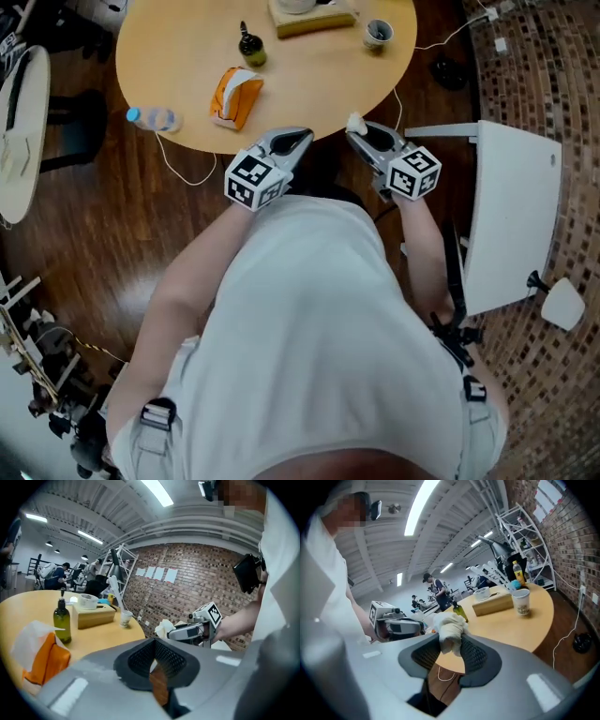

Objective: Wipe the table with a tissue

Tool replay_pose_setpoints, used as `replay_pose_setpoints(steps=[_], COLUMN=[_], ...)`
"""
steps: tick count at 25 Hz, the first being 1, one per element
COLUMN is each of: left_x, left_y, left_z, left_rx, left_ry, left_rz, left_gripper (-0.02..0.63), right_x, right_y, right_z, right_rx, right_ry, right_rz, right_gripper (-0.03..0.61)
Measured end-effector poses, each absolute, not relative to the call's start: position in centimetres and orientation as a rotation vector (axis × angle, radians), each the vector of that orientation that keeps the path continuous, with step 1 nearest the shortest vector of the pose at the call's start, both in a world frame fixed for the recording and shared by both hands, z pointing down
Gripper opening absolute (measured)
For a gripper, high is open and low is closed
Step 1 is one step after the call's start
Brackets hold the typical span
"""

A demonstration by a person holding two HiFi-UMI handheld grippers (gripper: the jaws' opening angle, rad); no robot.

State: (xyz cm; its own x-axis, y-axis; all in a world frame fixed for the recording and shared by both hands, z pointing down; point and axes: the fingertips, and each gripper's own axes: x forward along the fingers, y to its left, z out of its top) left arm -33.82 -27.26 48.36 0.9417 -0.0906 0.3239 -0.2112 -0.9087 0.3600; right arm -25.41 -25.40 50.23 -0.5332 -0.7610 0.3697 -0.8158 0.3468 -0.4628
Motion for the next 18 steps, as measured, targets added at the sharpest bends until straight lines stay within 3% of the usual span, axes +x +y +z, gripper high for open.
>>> replay_pose_setpoints(steps=[18], left_x=[-22.9], left_y=[-10.3], left_z=[50.1], left_rx=[2.703], left_ry=[0.698], left_rz=[0.567], left_gripper=[0.005], right_x=[-19.8], right_y=[-0.7], right_z=[51.7], right_rx=[2.375], right_ry=[-1.927], right_rz=[0.993], right_gripper=[0.124])
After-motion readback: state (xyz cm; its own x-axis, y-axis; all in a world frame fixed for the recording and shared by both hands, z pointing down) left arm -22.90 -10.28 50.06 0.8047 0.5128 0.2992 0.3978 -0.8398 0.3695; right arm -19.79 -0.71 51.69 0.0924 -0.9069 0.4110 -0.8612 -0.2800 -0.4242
